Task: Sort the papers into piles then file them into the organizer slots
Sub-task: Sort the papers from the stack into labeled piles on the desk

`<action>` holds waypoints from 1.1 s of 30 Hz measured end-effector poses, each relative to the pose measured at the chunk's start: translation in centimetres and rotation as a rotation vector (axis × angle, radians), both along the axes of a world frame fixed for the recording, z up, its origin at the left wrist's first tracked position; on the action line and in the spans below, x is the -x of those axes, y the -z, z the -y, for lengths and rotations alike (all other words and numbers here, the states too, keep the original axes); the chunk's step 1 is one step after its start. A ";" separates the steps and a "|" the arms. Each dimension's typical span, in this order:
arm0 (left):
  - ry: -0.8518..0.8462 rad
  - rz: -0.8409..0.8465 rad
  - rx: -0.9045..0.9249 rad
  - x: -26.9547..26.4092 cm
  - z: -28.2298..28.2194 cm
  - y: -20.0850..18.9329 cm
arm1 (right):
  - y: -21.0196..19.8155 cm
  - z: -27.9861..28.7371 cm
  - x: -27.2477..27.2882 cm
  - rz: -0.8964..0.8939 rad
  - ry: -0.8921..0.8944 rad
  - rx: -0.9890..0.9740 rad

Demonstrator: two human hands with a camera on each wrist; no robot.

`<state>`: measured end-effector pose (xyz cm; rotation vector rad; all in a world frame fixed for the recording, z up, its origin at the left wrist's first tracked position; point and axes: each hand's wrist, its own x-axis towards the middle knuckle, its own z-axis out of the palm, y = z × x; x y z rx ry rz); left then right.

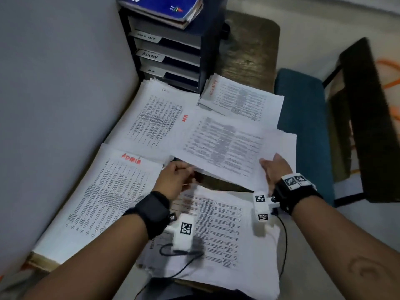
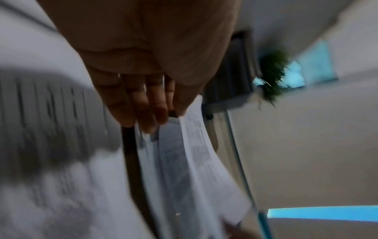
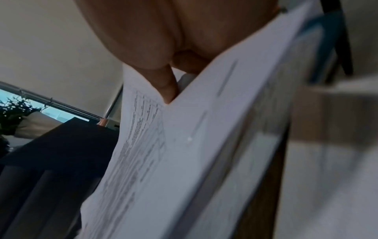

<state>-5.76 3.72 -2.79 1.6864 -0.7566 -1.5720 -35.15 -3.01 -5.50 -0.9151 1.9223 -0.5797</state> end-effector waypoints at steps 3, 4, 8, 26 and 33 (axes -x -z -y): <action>0.331 0.487 0.098 -3.0 -2.4 0.6 | -1.0 1.8 4.6 -0.181 0.010 0.019; 0.390 0.610 0.095 -4.3 -3.4 1.0 | -1.0 2.1 5.8 -0.242 0.002 0.007; 0.584 0.873 -0.094 -8.5 -7.6 2.0 | -0.9 3.1 8.1 -0.263 -0.012 -0.026; 0.558 0.700 -0.354 -8.2 -12.6 3.6 | 0.6 1.7 -5.6 -0.401 -0.650 0.301; 0.480 0.575 -0.391 -9.0 -11.8 2.5 | 1.7 -3.0 -12.0 -0.280 -1.041 0.153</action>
